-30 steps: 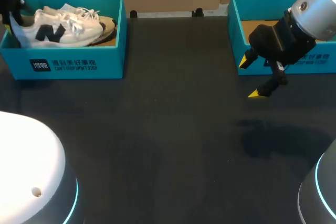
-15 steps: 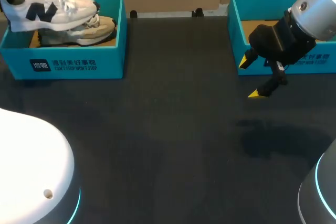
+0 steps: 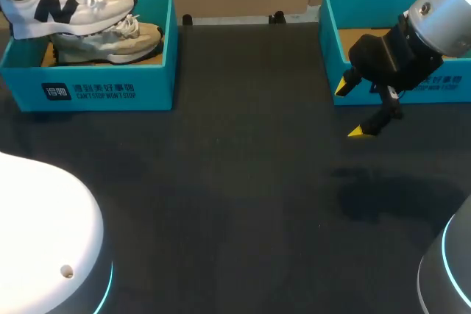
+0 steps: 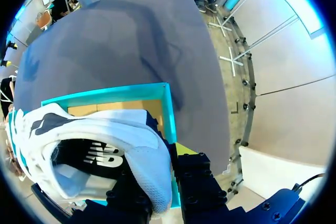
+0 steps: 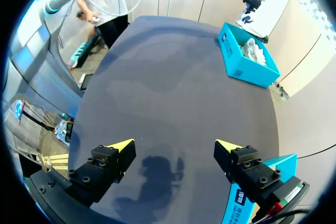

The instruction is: Take the shoe out of the shoebox, open the shoe tongue, remove and reinsert the insole, then place the shoe into the shoebox

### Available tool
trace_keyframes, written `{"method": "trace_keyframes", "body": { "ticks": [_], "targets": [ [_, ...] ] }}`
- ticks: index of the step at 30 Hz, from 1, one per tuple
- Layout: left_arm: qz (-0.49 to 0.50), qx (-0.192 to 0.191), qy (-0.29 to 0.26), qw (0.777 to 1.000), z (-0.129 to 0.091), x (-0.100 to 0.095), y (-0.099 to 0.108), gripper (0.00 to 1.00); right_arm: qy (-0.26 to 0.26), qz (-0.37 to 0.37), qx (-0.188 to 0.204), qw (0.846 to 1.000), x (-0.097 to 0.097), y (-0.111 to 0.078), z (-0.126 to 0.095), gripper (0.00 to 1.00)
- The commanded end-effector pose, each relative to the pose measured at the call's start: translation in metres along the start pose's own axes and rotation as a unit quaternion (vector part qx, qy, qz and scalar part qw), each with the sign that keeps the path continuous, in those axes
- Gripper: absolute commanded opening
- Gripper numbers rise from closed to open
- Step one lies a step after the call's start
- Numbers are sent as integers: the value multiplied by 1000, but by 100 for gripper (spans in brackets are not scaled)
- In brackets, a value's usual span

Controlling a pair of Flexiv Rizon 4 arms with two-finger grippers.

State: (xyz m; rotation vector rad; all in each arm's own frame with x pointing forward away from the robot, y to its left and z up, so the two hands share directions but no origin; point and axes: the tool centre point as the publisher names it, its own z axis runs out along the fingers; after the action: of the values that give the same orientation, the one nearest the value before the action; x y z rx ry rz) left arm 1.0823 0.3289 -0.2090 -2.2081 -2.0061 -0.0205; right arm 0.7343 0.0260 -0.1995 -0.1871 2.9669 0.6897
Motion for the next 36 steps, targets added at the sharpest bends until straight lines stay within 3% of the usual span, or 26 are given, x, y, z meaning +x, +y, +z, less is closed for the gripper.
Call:
{"method": "trace_keyframes", "body": {
  "ticks": [1, 13, 20, 36],
  "targets": [
    [1, 0, 0, 1000, -2, 0, -1, 0, 0, 0, 1, 1000, 0, 0, 1, 100],
    [1, 0, 0, 1000, -2, 0, -1, 0, 0, 0, 1, 1000, 0, 0, 1, 100],
    [-10, -33, 11, 999, -17, -33, -31, 0, 0, 0, 1, 1000, 0, 0, 1, 100],
    [-43, -35, 39, 998, -45, -86, -84, 0, 0, 0, 1, 1000, 0, 0, 1, 100]
  ]
}}
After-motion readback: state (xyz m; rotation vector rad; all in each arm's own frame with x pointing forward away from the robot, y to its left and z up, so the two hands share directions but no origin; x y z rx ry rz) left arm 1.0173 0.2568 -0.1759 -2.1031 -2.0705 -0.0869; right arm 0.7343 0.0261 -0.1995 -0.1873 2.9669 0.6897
